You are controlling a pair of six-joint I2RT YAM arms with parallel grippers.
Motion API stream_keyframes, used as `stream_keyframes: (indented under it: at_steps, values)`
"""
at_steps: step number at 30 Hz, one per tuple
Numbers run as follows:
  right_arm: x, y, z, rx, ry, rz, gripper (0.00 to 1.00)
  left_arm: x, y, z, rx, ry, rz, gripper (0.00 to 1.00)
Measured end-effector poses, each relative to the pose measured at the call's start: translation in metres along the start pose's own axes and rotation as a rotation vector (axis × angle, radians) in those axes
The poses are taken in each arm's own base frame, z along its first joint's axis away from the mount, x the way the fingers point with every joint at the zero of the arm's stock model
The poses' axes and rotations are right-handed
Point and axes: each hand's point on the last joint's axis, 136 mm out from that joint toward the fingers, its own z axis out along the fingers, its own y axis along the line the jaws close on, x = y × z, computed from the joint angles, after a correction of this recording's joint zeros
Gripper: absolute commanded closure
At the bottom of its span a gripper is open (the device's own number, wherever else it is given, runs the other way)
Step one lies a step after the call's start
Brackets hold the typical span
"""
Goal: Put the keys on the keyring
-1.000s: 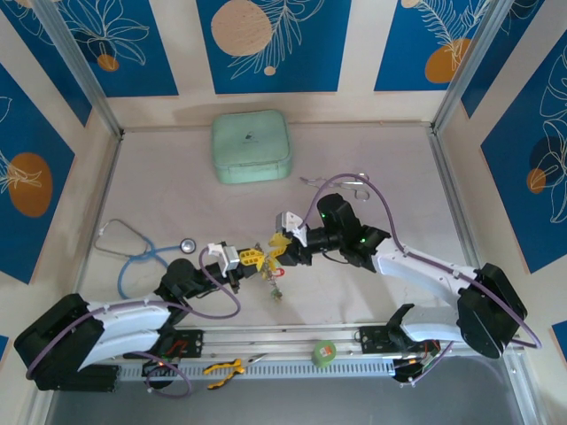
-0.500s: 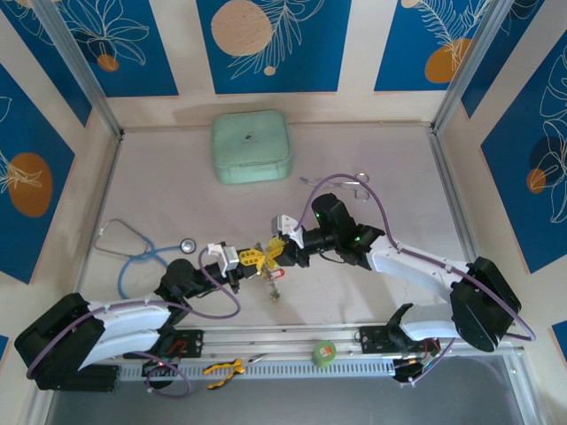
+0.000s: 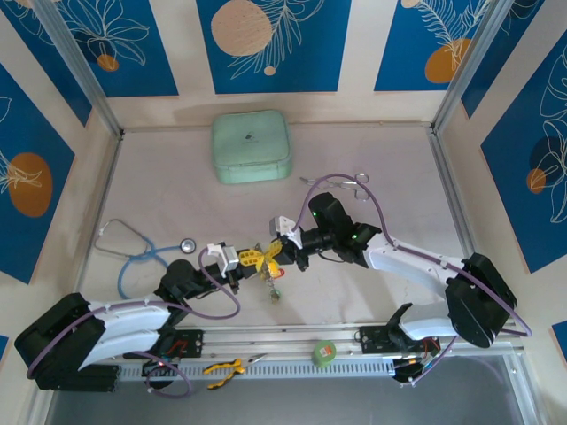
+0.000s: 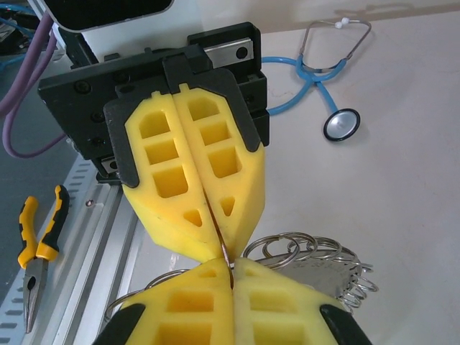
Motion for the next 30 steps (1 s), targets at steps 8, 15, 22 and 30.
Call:
stream_keyframes:
  at_steps: [8,15,22,30]
  values:
    - [-0.003,-0.004,-0.005,0.027,0.062,-0.035,1.0,0.002,0.003,0.0,-0.019,0.042,0.011,0.7]
    - [-0.012,-0.002,-0.009,0.043,0.156,-0.112,1.0,0.004,0.005,-0.004,-0.042,0.136,0.058,0.71]
    - [-0.01,0.004,-0.003,0.023,0.28,-0.198,1.0,0.016,0.008,-0.007,-0.055,0.223,0.084,0.74]
    - [-0.001,0.009,0.004,0.005,0.383,-0.267,1.0,0.024,0.007,-0.005,-0.036,0.274,0.082,0.79]
